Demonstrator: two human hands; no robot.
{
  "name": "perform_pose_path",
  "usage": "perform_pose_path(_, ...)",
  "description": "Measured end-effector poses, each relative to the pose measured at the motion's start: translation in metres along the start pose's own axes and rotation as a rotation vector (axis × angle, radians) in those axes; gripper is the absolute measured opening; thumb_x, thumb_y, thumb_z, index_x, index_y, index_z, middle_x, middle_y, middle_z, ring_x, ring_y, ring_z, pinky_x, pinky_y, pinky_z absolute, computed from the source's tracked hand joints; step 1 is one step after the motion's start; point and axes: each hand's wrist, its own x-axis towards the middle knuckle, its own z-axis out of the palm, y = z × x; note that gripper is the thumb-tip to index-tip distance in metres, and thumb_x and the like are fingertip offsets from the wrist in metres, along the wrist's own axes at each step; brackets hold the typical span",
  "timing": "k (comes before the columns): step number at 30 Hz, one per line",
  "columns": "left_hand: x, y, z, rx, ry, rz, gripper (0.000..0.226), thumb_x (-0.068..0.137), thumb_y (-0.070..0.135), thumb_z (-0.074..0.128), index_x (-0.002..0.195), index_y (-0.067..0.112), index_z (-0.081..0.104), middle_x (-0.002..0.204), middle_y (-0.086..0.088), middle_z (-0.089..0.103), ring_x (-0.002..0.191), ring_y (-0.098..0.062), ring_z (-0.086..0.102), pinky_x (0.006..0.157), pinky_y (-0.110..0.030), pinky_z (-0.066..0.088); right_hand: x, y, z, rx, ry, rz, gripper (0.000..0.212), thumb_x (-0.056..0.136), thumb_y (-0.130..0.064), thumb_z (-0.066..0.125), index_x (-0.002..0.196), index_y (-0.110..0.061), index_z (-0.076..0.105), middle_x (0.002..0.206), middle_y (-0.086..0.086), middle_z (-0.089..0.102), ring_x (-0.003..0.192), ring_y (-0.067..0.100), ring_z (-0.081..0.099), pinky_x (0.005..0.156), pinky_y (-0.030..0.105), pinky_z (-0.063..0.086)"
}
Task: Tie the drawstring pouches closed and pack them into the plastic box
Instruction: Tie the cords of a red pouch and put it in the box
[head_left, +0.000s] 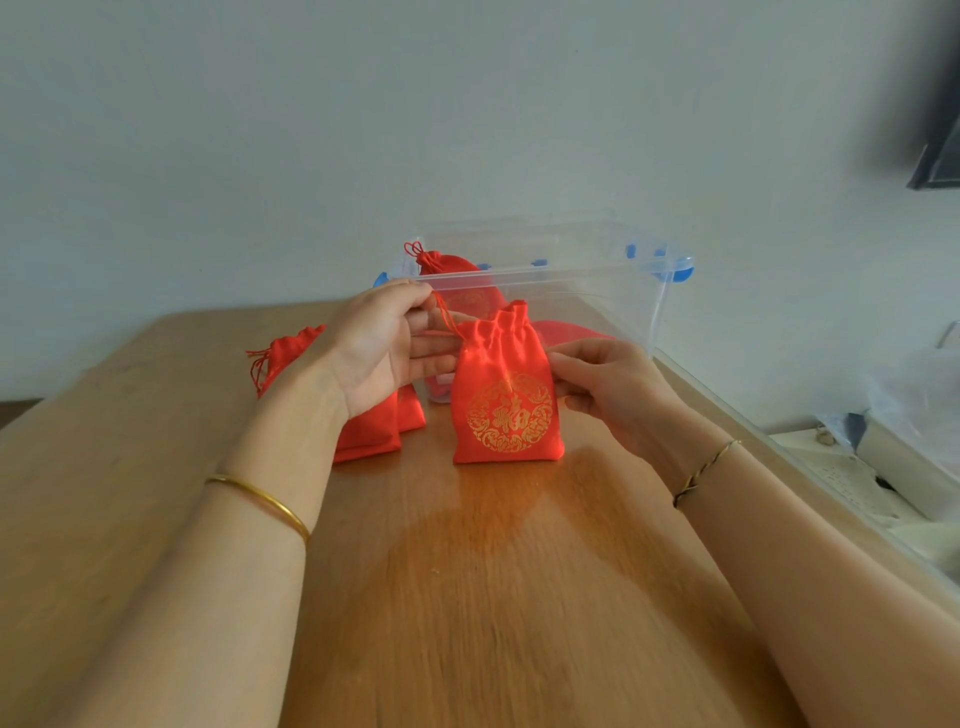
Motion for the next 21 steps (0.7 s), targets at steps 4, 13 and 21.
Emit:
perform_pose_path(4, -0.001, 0.001, -0.002, 0.010, 0.002, 0.009, 0.028, 0.096, 0.016, 0.033, 0.069, 0.017, 0.041, 0.068, -0.005, 0.070, 0.053, -0.015, 0.065, 0.051, -0.022, 0.050, -0.001, -0.002, -0.002, -0.017, 0.016, -0.012, 0.010, 0.085, -0.003, 0.062, 0.077, -0.008, 0.066, 0.070, 0.005, 0.062, 0.061, 0.009, 0.055, 0.052, 0.013, 0.047)
perform_pose_path(13, -0.002, 0.003, -0.007, 0.066, 0.028, 0.041, 0.026, 0.096, 0.015, 0.035, 0.072, 0.016, 0.042, 0.073, -0.007, 0.072, 0.060, -0.019, 0.068, 0.052, -0.022, 0.051, 0.002, -0.008, -0.008, -0.321, 0.247, -0.220, 0.015, 0.077, 0.001, 0.062, 0.079, -0.014, 0.063, 0.068, -0.004, 0.056, 0.064, 0.010, 0.052, 0.062, 0.027, 0.044)
perform_pose_path(21, -0.001, 0.000, -0.016, 0.295, 0.181, 0.113, 0.020, 0.094, 0.016, 0.049, 0.075, 0.015, 0.055, 0.081, -0.001, 0.066, 0.078, -0.013, 0.066, 0.056, -0.020, 0.048, 0.003, -0.008, -0.012, -0.681, 0.371, -0.299, 0.019, 0.089, -0.015, 0.050, 0.087, -0.002, 0.063, 0.086, 0.009, 0.064, 0.080, 0.024, 0.057, 0.072, 0.039, 0.046)
